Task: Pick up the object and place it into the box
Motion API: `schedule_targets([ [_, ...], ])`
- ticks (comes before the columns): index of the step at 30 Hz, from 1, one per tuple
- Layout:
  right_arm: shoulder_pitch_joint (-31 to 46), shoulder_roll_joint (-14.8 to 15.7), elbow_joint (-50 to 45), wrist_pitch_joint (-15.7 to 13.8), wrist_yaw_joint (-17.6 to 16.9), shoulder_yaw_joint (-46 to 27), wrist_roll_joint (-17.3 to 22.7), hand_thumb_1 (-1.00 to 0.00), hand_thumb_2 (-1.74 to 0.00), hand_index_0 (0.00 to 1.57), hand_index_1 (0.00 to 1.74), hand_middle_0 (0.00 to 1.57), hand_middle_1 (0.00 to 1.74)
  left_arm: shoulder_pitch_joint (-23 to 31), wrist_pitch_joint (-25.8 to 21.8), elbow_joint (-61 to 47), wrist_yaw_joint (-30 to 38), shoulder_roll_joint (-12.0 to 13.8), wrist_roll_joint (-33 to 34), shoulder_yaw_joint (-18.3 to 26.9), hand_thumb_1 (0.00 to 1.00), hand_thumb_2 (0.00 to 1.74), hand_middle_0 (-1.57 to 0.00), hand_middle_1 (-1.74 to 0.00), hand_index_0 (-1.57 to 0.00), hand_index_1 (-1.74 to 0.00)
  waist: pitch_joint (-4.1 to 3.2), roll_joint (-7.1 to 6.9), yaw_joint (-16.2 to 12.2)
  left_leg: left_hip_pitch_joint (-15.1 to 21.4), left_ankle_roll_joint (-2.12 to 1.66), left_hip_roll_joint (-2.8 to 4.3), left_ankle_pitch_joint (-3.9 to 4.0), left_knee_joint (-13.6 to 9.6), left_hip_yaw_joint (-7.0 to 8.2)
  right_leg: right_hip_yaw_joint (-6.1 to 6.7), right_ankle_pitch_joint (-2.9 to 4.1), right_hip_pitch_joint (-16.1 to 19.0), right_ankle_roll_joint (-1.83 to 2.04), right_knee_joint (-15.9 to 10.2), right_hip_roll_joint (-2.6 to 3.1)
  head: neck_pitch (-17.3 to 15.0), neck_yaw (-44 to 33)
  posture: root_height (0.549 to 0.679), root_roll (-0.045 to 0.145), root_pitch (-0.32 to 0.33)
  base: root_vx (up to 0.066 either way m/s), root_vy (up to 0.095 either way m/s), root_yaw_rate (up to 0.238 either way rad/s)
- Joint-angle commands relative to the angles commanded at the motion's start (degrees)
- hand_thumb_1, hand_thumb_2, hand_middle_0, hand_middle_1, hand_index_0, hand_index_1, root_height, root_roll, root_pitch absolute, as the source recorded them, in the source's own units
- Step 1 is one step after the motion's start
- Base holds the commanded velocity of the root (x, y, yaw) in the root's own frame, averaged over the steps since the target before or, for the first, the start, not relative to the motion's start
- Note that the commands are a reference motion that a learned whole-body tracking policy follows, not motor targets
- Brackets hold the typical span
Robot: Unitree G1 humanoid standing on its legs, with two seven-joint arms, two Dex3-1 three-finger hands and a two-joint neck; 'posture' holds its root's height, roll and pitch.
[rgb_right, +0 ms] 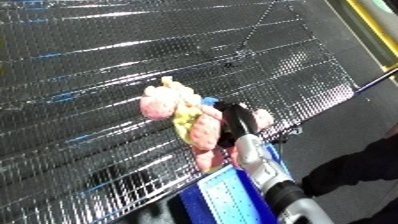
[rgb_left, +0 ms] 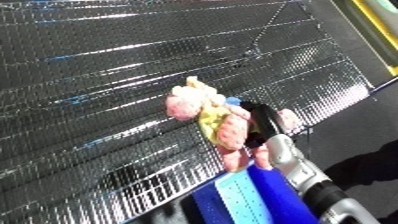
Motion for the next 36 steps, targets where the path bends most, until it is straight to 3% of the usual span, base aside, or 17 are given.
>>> schedule_targets([
  [6, 12.0, -1.3, -12.9, -1.9, -6.3, -13.2, 1.8, -1.00, -1.74, 1.57, 1.74, 1.57, 1.74, 0.8, 0.3, 0.1, 0.8, -0.9, 1.4, 1.7, 1.00, 1.74, -1.57, -1.74, -1.57, -1.74, 0.00, -0.84, -2.7, -0.2, 0.30, 0.03, -0.69, 0.9, 0.60, 0.58, 0.14, -0.3, 0.26, 0.3, -0.31, 2.1, 0.1, 0.658, 0.042, 0.100, -0.016, 0.032, -0.072],
  [11, 22.7, -0.1, -20.1, -3.5, -9.9, -25.0, 2.4, -1.00, -1.74, 1.57, 1.74, 1.57, 1.74, 1.0, 0.6, 0.0, 1.6, -0.7, 2.6, 2.0, 1.00, 1.74, -1.57, -1.74, -1.57, -1.74, 0.00, -1.81, -3.8, -0.1, 0.47, 0.07, -1.22, 1.5, 1.18, 1.01, 0.31, -0.4, 0.41, 0.4, -0.42, 2.9, -0.6, 0.657, 0.041, 0.096, -0.015, 0.033, -0.064],
  [17, 34.4, 3.0, -26.0, -4.0, -10.5, -33.3, 0.7, -1.00, -1.74, 1.57, 1.74, 1.57, 1.74, 1.4, 1.4, -0.4, 1.9, -0.6, 3.7, 2.6, 1.00, 1.74, -1.57, -1.74, -1.57, -1.74, 0.00, -2.86, -5.2, 0.4, 0.83, 0.29, -2.12, 3.0, 2.10, 1.74, 0.14, -0.3, 0.39, 1.2, -0.02, 0.7, -1.2, 0.655, 0.039, 0.082, -0.015, 0.040, -0.127],
  [21, 39.5, 5.1, -28.3, -3.8, -10.7, -36.8, -0.5, -1.00, -1.74, 1.57, 1.74, 1.57, 1.74, 2.1, 1.9, -0.4, 2.4, -0.6, 4.5, 3.4, 1.00, 1.74, -1.57, -1.74, -1.57, -1.74, 0.00, -3.46, -6.9, 0.7, 1.21, 0.52, -3.05, 4.3, 3.05, 2.58, 0.25, -0.6, 0.29, 1.8, 0.32, -2.7, -1.8, 0.653, 0.038, 0.072, -0.022, 0.063, -0.213],
  [24, 42.5, 6.2, -27.5, -3.7, -10.6, -39.2, 0.0, -1.00, -1.74, 1.57, 1.74, 1.57, 1.74, 2.1, 2.0, 0.0, 2.9, -0.7, 4.9, 3.4, 1.00, 1.74, -1.57, -1.74, -1.57, -1.74, 0.00, -3.60, -8.1, 0.7, 1.50, 0.46, -3.55, 4.8, 3.98, 3.26, 0.42, -1.0, 0.28, 1.9, 0.37, -2.6, -1.2, 0.652, 0.039, 0.068, -0.037, 0.080, -0.224],
  [30, 44.7, 7.4, -21.5, -4.8, -9.7, -42.1, 5.2, -1.00, -1.74, 1.57, 1.74, 1.57, 1.74, 2.2, 1.7, 0.3, 3.2, -1.2, 4.2, 3.4, 1.00, 1.74, -1.57, -1.74, -1.57, -1.74, 0.00, -2.59, -9.6, 0.9, 2.03, 0.07, -4.29, 5.3, 5.51, 4.33, 0.67, -1.4, 0.24, 1.7, 0.31, -3.9, -0.5, 0.650, 0.043, 0.064, -0.023, 0.074, -0.192],
  [35, 43.9, 9.0, -16.0, -7.2, -9.0, -42.8, 12.0, -1.00, -1.74, 1.57, 1.74, 1.57, 1.74, 1.9, 1.1, 0.6, 3.0, -2.1, 3.6, 3.0, 1.00, 1.74, -1.57, -1.74, -1.57, -1.74, 0.00, -1.49, -10.6, 1.7, 2.17, -0.12, -4.90, 5.6, 6.75, 5.21, 0.85, -1.0, 0.30, 1.1, 0.28, -4.6, 0.2, 0.650, 0.046, 0.060, -0.002, 0.061, -0.173],
  [36, 43.5, 9.3, -14.8, -7.7, -8.9, -42.9, 13.6, -0.95, -1.65, 1.49, 1.65, 1.49, 1.65, 1.8, 1.0, 0.6, 2.9, -2.2, 3.5, 2.7, 1.00, 1.74, -1.57, -1.74, -1.57, -1.74, 0.00, -1.32, -10.7, 1.8, 2.16, -0.14, -4.98, 5.6, 6.92, 5.32, 0.87, -0.9, 0.32, 1.0, 0.28, -4.5, 0.2, 0.651, 0.046, 0.059, 0.000, 0.037, -0.119],
])
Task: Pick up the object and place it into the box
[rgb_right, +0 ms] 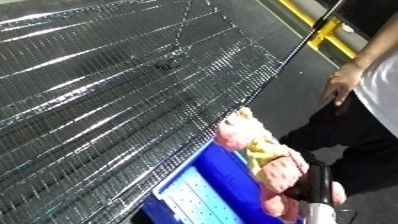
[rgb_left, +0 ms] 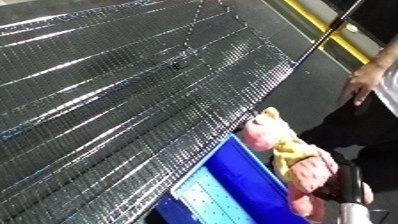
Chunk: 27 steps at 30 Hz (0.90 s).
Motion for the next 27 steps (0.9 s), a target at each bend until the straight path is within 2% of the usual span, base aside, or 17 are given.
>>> schedule_targets([
  [1, 0.0, 0.0, 0.0, 0.0, 0.0, 0.0, 0.0, -0.95, -1.65, 1.49, 1.65, 1.49, 1.65, 0.0, 0.0, 0.0, 0.0, 0.0, 0.0, 0.0, 1.00, 1.74, -1.57, -1.74, -1.57, -1.74, 0.00, 0.00, 0.0, 0.0, 0.00, 0.00, 0.00, 0.0, 0.00, 0.00, 0.00, 0.0, 0.00, 0.0, 0.00, 0.0, 0.0, 0.651, 0.046, 0.059, 0.000, 0.037, -0.119],
  [2, -1.0, 0.4, 2.8, -1.0, 0.3, -0.3, 3.3, -0.85, -1.48, 1.33, 1.48, 1.33, 1.48, -0.3, -0.2, 0.1, -0.2, -0.1, -0.1, -0.5, 1.00, 1.74, -1.57, -1.74, -1.57, -1.74, 0.00, 0.26, -0.2, 0.2, -0.05, -0.03, -0.09, 0.0, 0.29, 0.18, 0.04, 0.2, 0.01, -0.3, -0.03, 0.0, 0.0, 0.651, 0.047, 0.058, -0.003, 0.023, -0.076],
  [5, -2.0, 0.3, 6.8, -1.8, 1.1, -0.3, 6.8, -0.70, -1.22, 1.10, 1.22, 1.10, 1.22, -0.8, -0.4, 0.2, -0.7, -0.2, -0.2, -1.2, 1.00, 1.74, -1.57, -1.74, -1.57, -1.74, 0.00, 0.65, -0.3, 0.5, -0.12, -0.11, -0.11, -0.1, 0.58, 0.36, 0.09, 0.5, 0.01, -0.6, -0.08, -0.6, -0.2, 0.651, 0.048, 0.056, -0.001, 0.017, -0.062],
  [10, -2.9, -0.3, 12.0, -1.5, 1.8, 0.3, 8.2, -0.45, -0.78, 0.71, 0.78, 0.71, 0.78, -1.4, -0.4, 0.5, -1.3, -0.4, 0.3, -2.2, 1.00, 1.74, -1.57, -1.74, -1.57, -1.74, 0.00, 1.61, -0.6, 1.5, -0.21, -0.33, 0.10, -1.0, 0.69, 0.94, 0.33, 1.3, 0.09, -1.6, -0.07, -1.6, 0.5, 0.653, 0.048, 0.054, 0.011, 0.014, -0.025],
  [15, -4.8, -1.8, 16.3, -1.0, 1.9, 1.2, 9.5, -0.20, -0.35, 0.31, 0.35, 0.31, 0.35, -1.4, -0.7, 1.0, -1.6, -0.5, 0.9, -2.9, 1.00, 1.74, -1.57, -1.74, -1.57, -1.74, 0.00, 2.64, -0.3, 2.0, -0.10, -0.80, 0.33, -1.8, 0.44, 1.62, 0.65, 1.8, 0.05, -2.2, 0.04, -2.8, 0.6, 0.654, 0.048, 0.056, 0.008, 0.008, -0.036],
  [19, -6.1, -3.0, 18.4, -0.7, 2.2, 1.7, 9.8, 0.00, 0.00, 0.00, 0.00, 0.00, 0.00, -1.5, -0.7, 1.3, -1.7, -0.6, 1.1, -3.0, 1.00, 1.74, -1.57, -1.74, -1.57, -1.74, 0.00, 2.92, 0.0, 2.4, -0.12, -0.74, 0.20, -1.4, 0.46, 1.73, 0.38, 2.3, -0.15, -2.2, 0.10, -3.7, 1.8, 0.655, 0.048, 0.053, 0.005, -0.006, -0.007],
  [23, -6.3, -3.6, 20.9, -0.5, 2.3, 1.6, 9.8, 0.00, 0.00, 0.00, 0.00, 0.00, 0.00, -1.6, -0.7, 1.6, -1.8, -0.3, 1.2, -2.5, 1.00, 1.74, -1.57, -1.74, -1.57, -1.74, 0.00, 2.53, 0.4, 2.3, -0.30, -0.44, 0.02, -0.7, 0.11, 1.41, -0.04, 2.7, -0.30, -1.8, 0.23, -3.7, 2.0, 0.655, 0.047, 0.047, 0.010, -0.031, 0.059],
  [27, -6.0, -3.6, 22.4, -0.3, 2.2, 1.5, 9.7, 0.00, 0.00, 0.00, 0.00, 0.00, 0.00, -1.4, -0.4, 1.6, -1.8, -0.2, 1.5, -2.4, 1.00, 1.74, -1.57, -1.74, -1.57, -1.74, 0.00, 2.00, 0.8, 2.2, -0.53, -0.10, 0.02, -0.3, -0.22, 1.04, -0.24, 2.9, -0.27, -1.6, 0.27, -3.6, 2.3, 0.655, 0.046, 0.045, 0.005, -0.030, 0.068],
])
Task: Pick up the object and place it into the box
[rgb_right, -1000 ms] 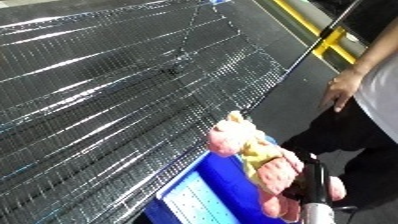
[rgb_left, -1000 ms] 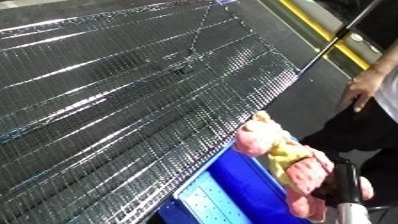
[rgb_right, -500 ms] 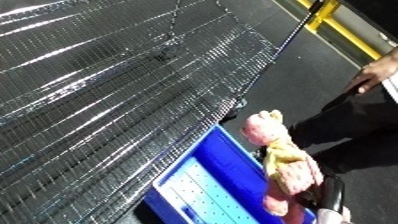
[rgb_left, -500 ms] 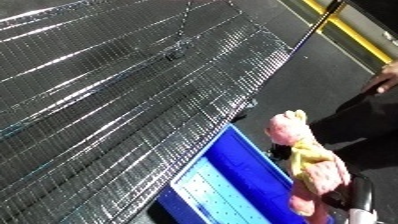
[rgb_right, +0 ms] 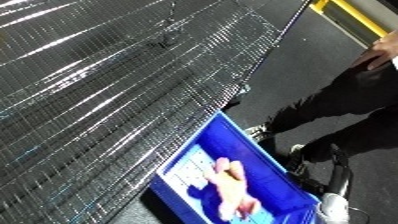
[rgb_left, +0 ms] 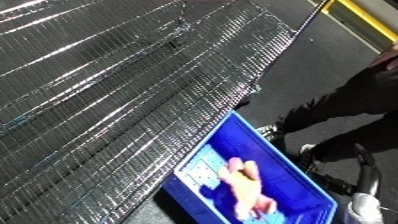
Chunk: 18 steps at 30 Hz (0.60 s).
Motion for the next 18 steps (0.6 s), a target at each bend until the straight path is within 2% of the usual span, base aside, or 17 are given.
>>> schedule_targets([
  [6, 0.5, 1.2, 0.0, -0.1, 0.2, 0.3, 0.3, 0.00, 0.00, 0.00, 0.00, 0.00, 0.00, 0.2, 0.2, 0.0, -0.1, 0.1, 0.2, -0.2, 1.00, 1.74, -1.57, -1.74, -1.57, -1.74, 0.00, -0.58, 0.6, 0.1, -0.17, 0.42, 0.15, 0.1, -0.58, -0.43, -0.16, 0.4, 0.13, 0.1, 0.08, -0.1, -0.2, 0.655, 0.044, 0.040, 0.012, -0.020, 0.074],
  [11, 0.2, 1.7, -1.4, -0.2, 2.8, 2.3, 1.0, 0.00, 0.00, 0.00, 0.00, 0.00, 0.00, -0.1, 0.8, 0.3, -0.5, 0.5, 0.5, -0.3, 1.00, 1.74, -1.57, -1.74, -1.57, -1.74, 0.00, -1.19, 1.3, 0.1, -0.35, 0.74, 0.45, 0.0, -0.96, -0.84, -0.17, 0.6, 0.19, 0.0, 0.16, -0.5, -2.2, 0.656, 0.042, 0.038, 0.005, -0.019, 0.058],
  [14, -0.2, 2.5, -5.2, -1.3, 4.2, 4.3, -0.1, 0.00, 0.00, 0.00, 0.00, 0.00, 0.00, -0.2, 1.1, 0.5, -0.8, 0.5, 0.6, 0.0, 1.00, 1.74, -1.57, -1.74, -1.57, -1.74, 0.00, -1.47, 1.5, 0.1, -0.42, 0.82, 0.80, -0.5, -1.07, -0.93, -0.22, 0.7, 0.21, 0.0, 0.26, -0.7, -4.7, 0.656, 0.041, 0.038, 0.011, -0.013, 0.052],
  [18, 0.0, 5.3, -14.0, -3.4, 4.3, 5.7, -1.8, 0.00, 0.00, 0.00, 0.00, 0.00, 0.00, -0.3, 1.5, 0.5, -0.7, 0.1, 0.7, 0.8, 1.00, 1.74, -1.57, -1.74, -1.57, -1.74, 0.00, -1.92, 1.5, 0.1, -0.39, 0.74, 1.22, -0.9, -1.27, -1.03, -0.38, 0.8, 0.21, 0.1, 0.31, -1.2, -7.7, 0.656, 0.041, 0.038, 0.009, -0.009, 0.069],
])
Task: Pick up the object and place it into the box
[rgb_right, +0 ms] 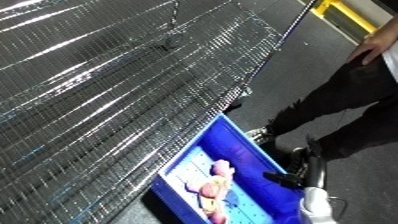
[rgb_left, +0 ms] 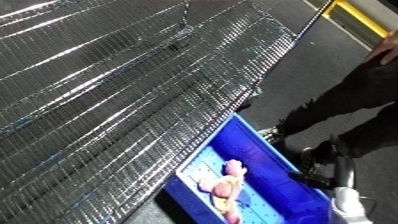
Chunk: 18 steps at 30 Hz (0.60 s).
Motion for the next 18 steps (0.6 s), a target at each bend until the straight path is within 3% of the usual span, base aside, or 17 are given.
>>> schedule_targets([
  [4, 0.4, 2.8, -8.6, -1.7, -0.3, 0.7, -1.2, 0.00, 0.00, 0.00, 0.00, 0.00, 0.00, -0.2, 0.2, 0.2, 0.3, -0.5, -0.2, 0.5, 1.00, 1.74, -1.57, -1.74, -1.57, -1.74, 0.00, -0.49, 0.2, -0.1, 0.05, -0.01, 0.16, 0.1, -0.33, -0.11, -0.33, 0.1, -0.08, 0.4, 0.10, -0.1, -2.6, 0.656, 0.043, 0.034, 0.007, -0.011, 0.090],
  [8, 0.4, 5.1, -15.6, -2.9, -0.1, 1.7, -2.0, 0.00, 0.00, 0.00, 0.00, 0.00, 0.00, 0.2, 0.7, 0.0, 0.4, -1.1, -0.3, 0.8, 1.00, 1.74, -1.57, -1.74, -1.57, -1.74, 0.00, -0.79, 0.7, -0.3, 0.03, -0.07, 0.47, 0.1, -0.76, -0.39, -0.62, 0.0, -0.19, 0.9, 0.13, 2.5, -5.4, 0.655, 0.044, 0.033, 0.007, -0.013, 0.090],
  [18, -1.2, 10.0, -29.6, -2.1, 1.5, 6.8, -4.6, 0.00, 0.00, 0.00, 0.00, 0.00, 0.00, 0.9, 1.9, -2.1, 0.2, -1.9, -0.5, 1.6, 1.00, 1.74, -1.57, -1.74, -1.57, -1.74, 0.00, -1.02, 3.2, 0.0, -0.02, -0.52, 1.92, -1.8, -2.22, -1.27, -0.76, 0.9, -0.29, 0.3, -0.21, 4.6, -14.6, 0.657, 0.045, 0.030, 0.004, -0.016, 0.101],
])
